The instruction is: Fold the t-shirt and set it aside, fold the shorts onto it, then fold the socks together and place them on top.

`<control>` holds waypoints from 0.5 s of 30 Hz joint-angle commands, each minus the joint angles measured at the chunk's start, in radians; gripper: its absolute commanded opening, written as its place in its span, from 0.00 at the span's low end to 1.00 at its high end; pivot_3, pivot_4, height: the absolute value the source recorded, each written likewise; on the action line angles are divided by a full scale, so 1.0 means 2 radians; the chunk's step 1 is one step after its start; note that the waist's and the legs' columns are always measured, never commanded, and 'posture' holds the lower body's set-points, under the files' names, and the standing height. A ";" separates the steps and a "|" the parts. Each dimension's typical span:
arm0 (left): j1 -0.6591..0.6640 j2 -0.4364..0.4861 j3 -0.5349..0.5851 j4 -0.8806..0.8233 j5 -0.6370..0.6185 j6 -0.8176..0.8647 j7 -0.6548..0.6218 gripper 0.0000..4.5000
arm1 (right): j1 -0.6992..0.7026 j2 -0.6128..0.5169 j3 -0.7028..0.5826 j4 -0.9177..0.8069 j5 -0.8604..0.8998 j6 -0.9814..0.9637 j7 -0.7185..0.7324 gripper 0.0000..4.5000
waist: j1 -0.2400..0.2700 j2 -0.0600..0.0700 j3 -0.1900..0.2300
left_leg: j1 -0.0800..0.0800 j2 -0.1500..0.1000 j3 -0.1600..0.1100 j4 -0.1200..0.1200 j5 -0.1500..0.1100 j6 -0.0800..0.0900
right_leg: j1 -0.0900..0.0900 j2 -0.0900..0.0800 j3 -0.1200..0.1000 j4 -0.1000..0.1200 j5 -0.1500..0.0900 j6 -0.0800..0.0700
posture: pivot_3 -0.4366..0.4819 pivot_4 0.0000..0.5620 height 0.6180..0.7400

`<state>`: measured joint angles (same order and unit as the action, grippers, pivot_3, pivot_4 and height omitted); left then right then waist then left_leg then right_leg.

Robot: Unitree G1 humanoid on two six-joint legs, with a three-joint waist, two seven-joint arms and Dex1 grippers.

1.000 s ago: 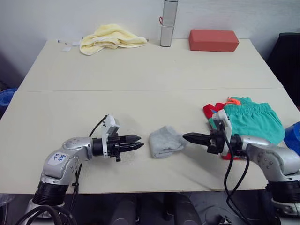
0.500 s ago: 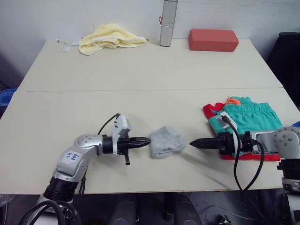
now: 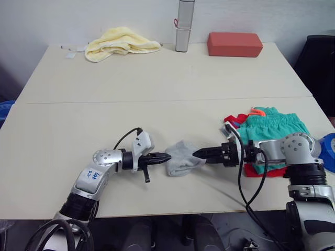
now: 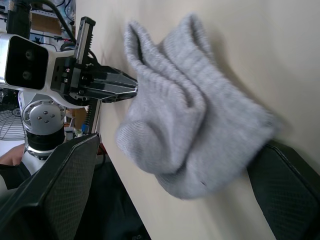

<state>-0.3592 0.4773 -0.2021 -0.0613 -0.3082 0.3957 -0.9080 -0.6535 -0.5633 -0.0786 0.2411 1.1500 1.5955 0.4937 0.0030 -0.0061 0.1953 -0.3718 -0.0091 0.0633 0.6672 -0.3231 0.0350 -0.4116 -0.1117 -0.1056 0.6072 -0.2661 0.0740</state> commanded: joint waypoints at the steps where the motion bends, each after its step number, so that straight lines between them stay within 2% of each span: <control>1: -0.001 -0.005 0.005 0.001 0.003 -0.012 0.001 0.00 | 0.003 0.029 0.016 0.009 0.006 0.009 -0.040 0.99 | -0.003 0.000 0.000 | 0.000 0.000 0.000 0.000 0.000 0.000 | 0.000 0.000 0.000 0.000 0.000 0.000 | 0.48 0.27 1.00; 15: 0.001 -0.003 0.007 0.018 0.012 -0.028 -0.003 0.00 | -0.010 0.101 0.008 0.044 0.016 0.009 -0.099 0.99 | -0.008 0.000 -0.001 | 0.001 0.000 0.000 -0.001 0.000 0.000 | 0.000 0.000 0.000 0.000 0.000 0.000 | 0.48 0.27 1.00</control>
<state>-0.3592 0.4687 -0.1956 -0.0237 -0.2905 0.3531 -0.9110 -0.7025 -0.3856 -0.0970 0.3017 1.1909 1.5913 0.3331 -0.0137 -0.0067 0.1934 -0.3707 -0.0083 0.0634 0.6657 -0.3231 0.0348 -0.4116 -0.1113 -0.1052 0.6076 -0.2662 0.0739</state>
